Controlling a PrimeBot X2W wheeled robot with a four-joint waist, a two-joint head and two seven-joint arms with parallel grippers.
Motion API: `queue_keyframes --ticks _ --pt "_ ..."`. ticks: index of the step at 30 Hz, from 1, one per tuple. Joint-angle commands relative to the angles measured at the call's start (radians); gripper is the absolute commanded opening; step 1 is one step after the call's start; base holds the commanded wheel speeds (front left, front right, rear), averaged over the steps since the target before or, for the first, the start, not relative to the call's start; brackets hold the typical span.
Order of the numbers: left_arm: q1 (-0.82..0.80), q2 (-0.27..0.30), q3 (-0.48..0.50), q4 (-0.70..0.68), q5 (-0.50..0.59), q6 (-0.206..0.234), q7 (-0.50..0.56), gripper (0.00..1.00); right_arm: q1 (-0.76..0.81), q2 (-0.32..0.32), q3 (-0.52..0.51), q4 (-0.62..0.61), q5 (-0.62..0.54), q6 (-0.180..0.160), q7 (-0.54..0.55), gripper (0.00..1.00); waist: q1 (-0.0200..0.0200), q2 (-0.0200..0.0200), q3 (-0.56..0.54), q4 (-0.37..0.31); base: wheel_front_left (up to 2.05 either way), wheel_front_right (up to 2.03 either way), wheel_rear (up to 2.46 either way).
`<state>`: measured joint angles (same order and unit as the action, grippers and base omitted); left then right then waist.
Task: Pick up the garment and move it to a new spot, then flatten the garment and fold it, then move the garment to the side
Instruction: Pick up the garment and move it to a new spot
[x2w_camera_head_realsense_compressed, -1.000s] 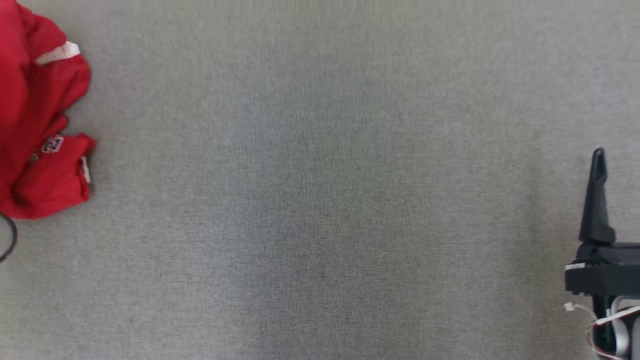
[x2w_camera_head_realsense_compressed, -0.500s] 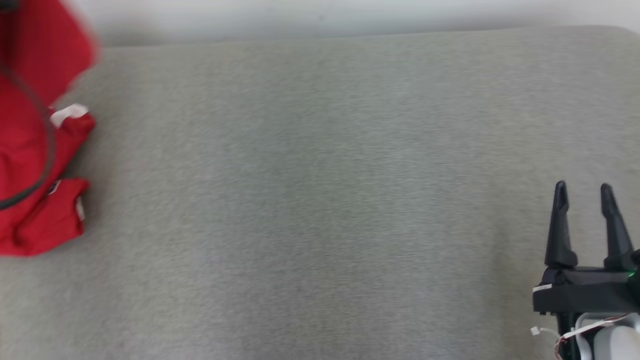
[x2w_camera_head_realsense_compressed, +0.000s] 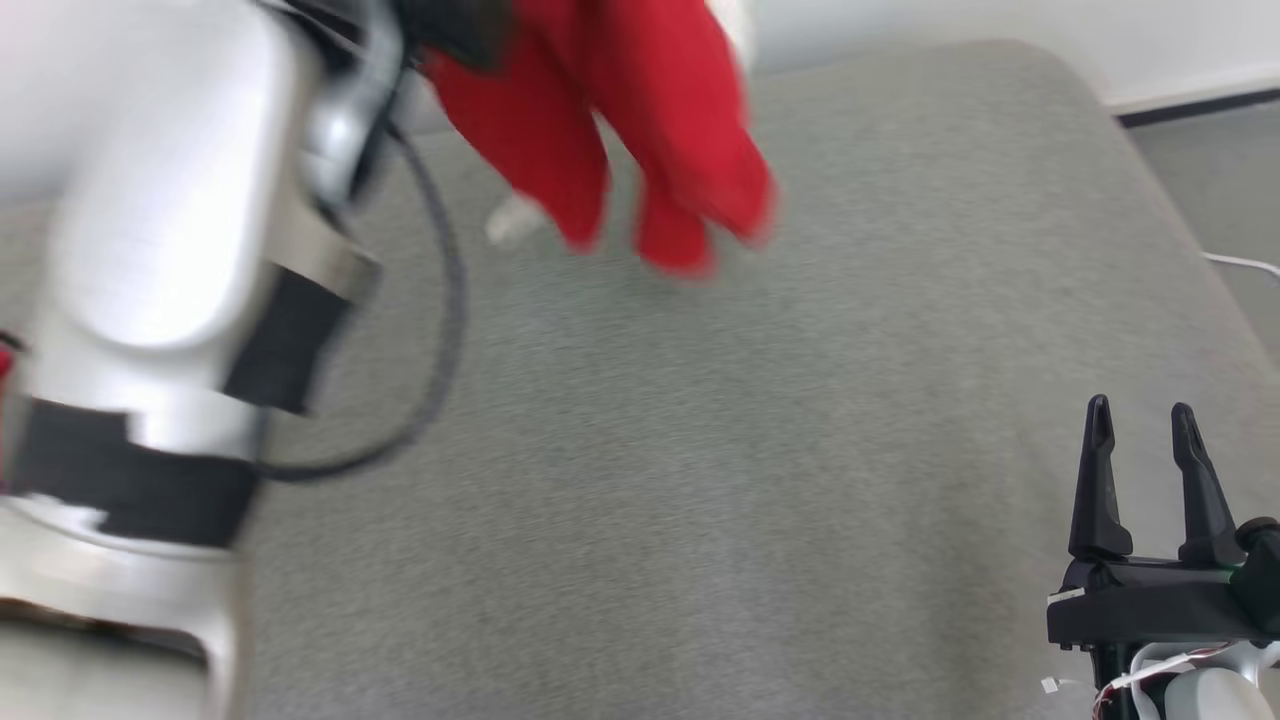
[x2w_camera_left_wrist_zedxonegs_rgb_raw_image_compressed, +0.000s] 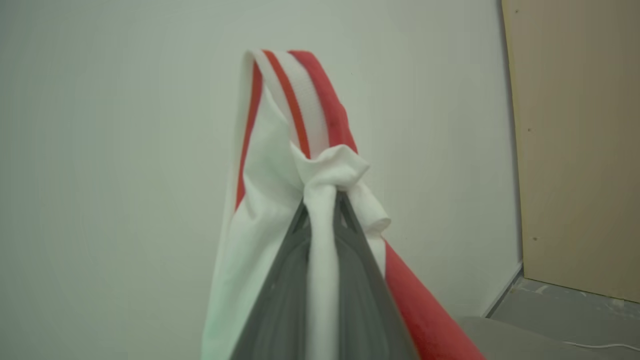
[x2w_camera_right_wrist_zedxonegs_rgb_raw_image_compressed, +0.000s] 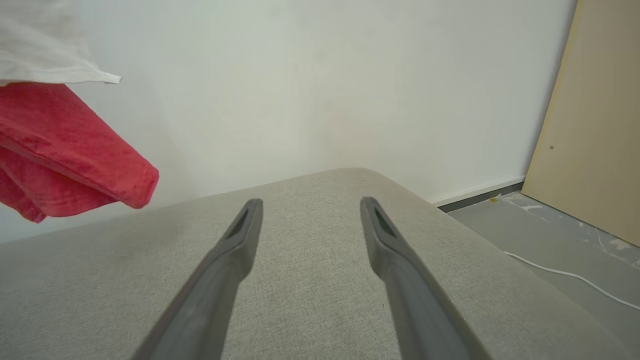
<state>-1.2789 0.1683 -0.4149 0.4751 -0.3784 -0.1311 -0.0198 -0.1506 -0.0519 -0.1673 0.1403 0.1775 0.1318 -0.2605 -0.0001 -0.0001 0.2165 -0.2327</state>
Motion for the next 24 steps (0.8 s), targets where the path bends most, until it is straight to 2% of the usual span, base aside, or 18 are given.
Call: queue_keyframes --ticks 1,4,10,14,19,23,24 --pt "0.025 -0.01 -0.005 0.0 -0.012 0.002 -0.007 0.0 0.003 0.002 0.002 0.001 0.009 -0.002 -0.005 1.0 0.0001 0.0001 -0.009 -0.045 0.0 0.0 0.0" --pt "0.081 -0.045 -0.029 0.004 -0.026 0.004 -0.021 0.0 -0.002 0.002 -0.004 -0.004 0.017 -0.002 -0.005 1.0 0.0001 0.0001 0.001 -0.056 0.0 0.0 0.0" --pt "0.277 -0.076 -0.055 0.043 -0.076 0.022 -0.059 0.0 0.004 0.002 -0.012 -0.012 0.019 -0.002 -0.004 1.0 0.0001 0.0001 0.014 -0.044 0.0 0.0 0.0" --pt "0.416 -0.058 -0.054 0.087 -0.09 0.044 -0.101 0.0 -0.008 0.002 -0.002 -0.01 0.01 -0.002 -0.004 1.0 0.0001 0.0001 0.015 -0.03 0.0 0.0 0.0" --pt "0.569 0.006 -0.023 0.126 -0.107 0.069 -0.152 0.0 -0.021 0.001 0.026 -0.001 0.01 -0.002 -0.004 1.0 0.0001 0.0001 0.017 -0.026 0.0 0.0 0.0" --pt "0.671 0.032 -0.006 0.14 -0.132 0.074 -0.181 0.0 -0.017 0.001 0.035 0.01 0.003 -0.002 -0.004 1.0 0.0001 0.0001 0.01 -0.011 0.0 0.0 0.0" --pt "0.688 0.04 -0.012 0.142 -0.124 0.073 -0.186 0.42 -0.013 0.001 0.037 0.012 0.002 -0.002 -0.004 1.0 0.0001 0.0001 0.006 -0.005 0.0 0.0 0.0"
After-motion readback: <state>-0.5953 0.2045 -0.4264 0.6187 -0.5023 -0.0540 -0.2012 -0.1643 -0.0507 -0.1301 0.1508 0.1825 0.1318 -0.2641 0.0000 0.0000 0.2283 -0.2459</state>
